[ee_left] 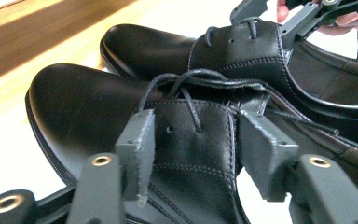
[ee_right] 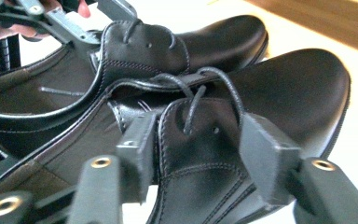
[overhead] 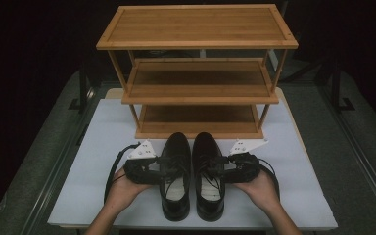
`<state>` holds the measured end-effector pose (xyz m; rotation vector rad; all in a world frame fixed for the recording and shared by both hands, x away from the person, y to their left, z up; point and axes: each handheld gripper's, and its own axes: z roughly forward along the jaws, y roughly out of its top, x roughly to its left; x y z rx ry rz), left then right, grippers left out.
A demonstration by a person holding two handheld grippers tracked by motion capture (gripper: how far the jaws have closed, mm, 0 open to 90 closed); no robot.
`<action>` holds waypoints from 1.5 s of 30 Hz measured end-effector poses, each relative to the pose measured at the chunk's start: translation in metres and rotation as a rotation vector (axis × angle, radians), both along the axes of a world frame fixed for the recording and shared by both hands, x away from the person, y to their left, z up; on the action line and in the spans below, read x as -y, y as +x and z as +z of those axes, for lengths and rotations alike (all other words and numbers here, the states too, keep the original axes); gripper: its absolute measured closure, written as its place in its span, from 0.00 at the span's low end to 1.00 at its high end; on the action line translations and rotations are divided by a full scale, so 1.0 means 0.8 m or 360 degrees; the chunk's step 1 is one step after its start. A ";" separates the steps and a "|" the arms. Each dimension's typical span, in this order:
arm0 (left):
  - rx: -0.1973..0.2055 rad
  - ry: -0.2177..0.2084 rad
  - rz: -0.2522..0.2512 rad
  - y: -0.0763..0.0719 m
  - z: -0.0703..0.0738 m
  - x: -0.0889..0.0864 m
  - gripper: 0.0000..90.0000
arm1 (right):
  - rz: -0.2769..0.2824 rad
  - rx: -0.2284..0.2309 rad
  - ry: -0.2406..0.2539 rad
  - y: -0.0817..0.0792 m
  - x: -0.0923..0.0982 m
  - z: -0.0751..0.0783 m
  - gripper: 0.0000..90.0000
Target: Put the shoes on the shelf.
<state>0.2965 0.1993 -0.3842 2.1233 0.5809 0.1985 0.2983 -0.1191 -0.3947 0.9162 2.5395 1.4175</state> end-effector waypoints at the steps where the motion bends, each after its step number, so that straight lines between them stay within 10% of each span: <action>1: 0.0012 0.0015 0.0004 0.000 0.000 0.000 0.57 | 0.0000 0.0006 -0.0006 0.000 -0.001 -0.001 0.55; 14: 0.0040 0.0091 -0.0029 -0.009 0.004 0.005 0.96 | 0.0010 0.0002 -0.0001 -0.006 -0.003 -0.002 0.96; 45: 0.0191 -0.0026 0.0246 0.001 0.036 -0.030 0.97 | -0.0231 0.0142 0.0051 0.000 0.033 0.029 0.96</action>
